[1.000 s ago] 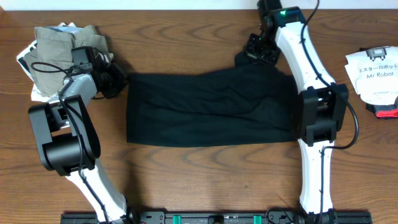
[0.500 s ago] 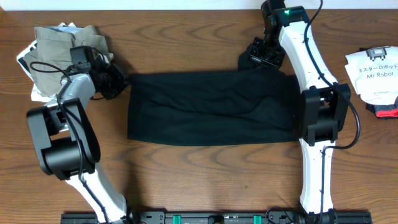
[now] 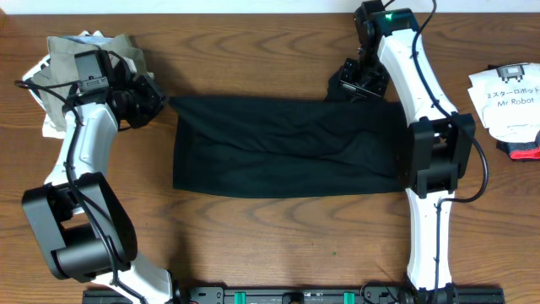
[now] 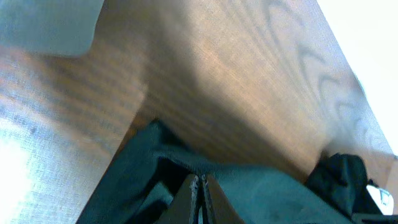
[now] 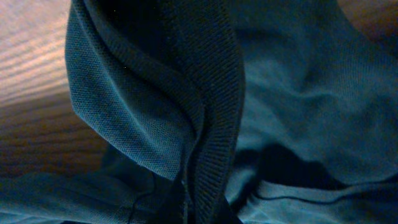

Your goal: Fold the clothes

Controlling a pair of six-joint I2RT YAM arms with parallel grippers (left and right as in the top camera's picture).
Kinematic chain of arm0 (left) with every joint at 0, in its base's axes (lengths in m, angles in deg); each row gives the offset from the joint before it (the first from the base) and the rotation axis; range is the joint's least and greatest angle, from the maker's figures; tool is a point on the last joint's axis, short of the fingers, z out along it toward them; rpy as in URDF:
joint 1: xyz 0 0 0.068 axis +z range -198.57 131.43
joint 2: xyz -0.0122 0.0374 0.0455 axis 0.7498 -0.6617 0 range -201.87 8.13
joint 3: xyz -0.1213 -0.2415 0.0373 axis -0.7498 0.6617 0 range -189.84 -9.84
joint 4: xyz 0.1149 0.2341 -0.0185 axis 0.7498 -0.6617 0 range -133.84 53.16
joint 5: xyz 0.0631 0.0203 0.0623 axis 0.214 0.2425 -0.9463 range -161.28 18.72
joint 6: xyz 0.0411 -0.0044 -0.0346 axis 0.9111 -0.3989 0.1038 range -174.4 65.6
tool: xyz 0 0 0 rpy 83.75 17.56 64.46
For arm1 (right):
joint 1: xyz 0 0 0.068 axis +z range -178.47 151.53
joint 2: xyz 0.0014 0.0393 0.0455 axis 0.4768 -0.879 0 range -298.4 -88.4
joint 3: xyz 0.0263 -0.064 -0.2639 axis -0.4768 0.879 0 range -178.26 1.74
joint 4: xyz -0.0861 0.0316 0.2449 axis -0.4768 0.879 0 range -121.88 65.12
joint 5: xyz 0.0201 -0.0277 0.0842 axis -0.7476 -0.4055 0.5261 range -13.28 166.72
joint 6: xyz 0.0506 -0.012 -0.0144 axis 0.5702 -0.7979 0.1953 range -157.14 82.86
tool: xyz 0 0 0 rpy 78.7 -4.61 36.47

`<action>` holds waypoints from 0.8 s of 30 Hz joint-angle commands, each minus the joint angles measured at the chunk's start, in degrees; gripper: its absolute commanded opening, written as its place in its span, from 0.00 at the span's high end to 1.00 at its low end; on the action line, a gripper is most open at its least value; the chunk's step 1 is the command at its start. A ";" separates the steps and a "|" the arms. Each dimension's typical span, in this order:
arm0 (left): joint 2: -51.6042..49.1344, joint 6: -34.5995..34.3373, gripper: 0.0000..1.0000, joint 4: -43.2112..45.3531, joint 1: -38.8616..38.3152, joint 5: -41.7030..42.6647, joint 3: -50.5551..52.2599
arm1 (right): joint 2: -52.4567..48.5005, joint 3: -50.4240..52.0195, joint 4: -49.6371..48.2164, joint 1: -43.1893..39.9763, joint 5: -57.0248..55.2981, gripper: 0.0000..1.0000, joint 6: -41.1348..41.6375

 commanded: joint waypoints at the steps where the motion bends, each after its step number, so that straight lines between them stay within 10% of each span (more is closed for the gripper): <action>1: 0.00 1.42 0.94 -1.53 0.00 0.11 -0.52 | 2.78 -1.18 1.49 0.63 -3.67 0.99 -0.66; 24: 0.07 2.86 0.94 -10.23 4.00 -4.83 -0.52 | 4.96 -1.01 8.39 0.15 -12.48 0.99 3.82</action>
